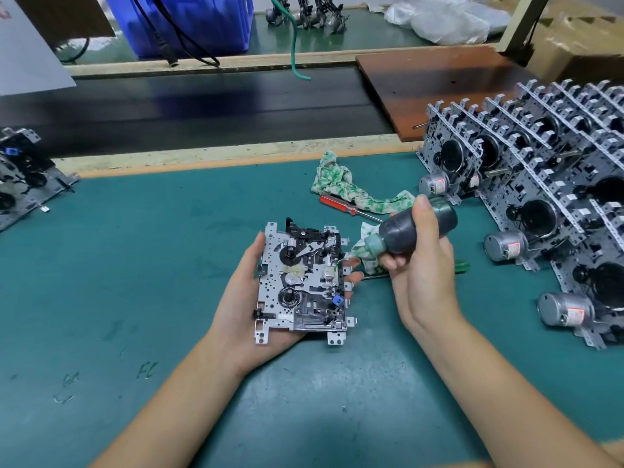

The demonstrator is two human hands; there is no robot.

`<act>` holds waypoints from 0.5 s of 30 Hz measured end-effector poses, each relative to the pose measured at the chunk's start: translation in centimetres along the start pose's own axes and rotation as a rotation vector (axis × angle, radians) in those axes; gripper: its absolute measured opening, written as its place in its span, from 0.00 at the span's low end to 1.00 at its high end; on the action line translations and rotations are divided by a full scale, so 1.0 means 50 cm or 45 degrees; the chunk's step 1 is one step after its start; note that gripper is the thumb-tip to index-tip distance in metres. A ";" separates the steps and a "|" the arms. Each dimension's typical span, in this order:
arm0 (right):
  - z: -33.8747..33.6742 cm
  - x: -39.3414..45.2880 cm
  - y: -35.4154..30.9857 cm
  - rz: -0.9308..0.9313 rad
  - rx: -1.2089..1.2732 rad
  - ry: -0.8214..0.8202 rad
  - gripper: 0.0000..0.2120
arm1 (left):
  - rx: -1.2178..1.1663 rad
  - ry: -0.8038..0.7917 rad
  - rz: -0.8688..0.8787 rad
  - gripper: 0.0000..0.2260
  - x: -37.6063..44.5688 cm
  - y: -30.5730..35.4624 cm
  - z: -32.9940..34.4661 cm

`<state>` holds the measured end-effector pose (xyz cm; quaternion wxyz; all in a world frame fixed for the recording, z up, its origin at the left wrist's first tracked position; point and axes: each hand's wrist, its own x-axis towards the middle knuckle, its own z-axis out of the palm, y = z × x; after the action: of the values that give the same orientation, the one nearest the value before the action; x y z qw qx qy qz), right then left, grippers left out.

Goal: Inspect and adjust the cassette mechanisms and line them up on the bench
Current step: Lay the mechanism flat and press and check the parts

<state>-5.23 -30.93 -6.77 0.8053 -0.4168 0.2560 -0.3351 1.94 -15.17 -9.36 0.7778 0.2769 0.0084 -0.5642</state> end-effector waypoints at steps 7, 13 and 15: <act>-0.005 0.005 -0.032 -0.051 0.099 -0.189 0.17 | -0.059 -0.044 0.145 0.38 -0.010 0.006 0.007; 0.002 -0.003 -0.014 -0.335 -0.579 -0.301 0.20 | -0.078 -0.072 0.288 0.37 -0.018 0.034 -0.001; 0.009 -0.004 -0.003 -0.423 -0.712 -0.325 0.20 | -0.053 -0.092 0.281 0.36 -0.019 0.039 -0.004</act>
<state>-5.09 -30.64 -6.38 0.6199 -0.6958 0.1638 -0.3238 3.37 -13.83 -8.38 0.8405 0.2393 -0.0384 -0.4846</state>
